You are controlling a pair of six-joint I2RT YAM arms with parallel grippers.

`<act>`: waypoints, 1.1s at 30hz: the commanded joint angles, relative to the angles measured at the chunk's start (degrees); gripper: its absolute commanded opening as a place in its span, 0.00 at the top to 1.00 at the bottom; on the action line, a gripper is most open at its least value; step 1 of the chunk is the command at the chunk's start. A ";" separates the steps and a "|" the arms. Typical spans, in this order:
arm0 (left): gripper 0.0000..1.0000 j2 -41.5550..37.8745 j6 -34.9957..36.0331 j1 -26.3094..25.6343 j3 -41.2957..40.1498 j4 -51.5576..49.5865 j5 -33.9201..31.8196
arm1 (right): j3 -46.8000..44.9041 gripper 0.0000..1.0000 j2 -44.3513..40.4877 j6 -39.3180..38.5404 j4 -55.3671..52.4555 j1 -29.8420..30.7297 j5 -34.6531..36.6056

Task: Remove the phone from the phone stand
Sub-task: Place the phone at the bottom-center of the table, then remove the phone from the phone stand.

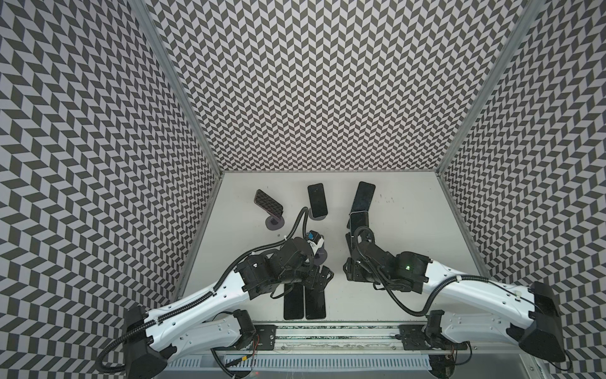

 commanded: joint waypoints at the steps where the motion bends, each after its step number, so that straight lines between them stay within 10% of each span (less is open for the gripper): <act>1: 0.07 2.76 2.42 0.13 3.11 3.47 0.65 | -0.37 0.34 -2.78 -2.24 -1.02 -2.49 2.19; 33: 0.06 24.71 11.56 7.08 19.59 9.81 3.09 | 9.58 0.29 4.67 -26.53 2.13 -26.60 -5.51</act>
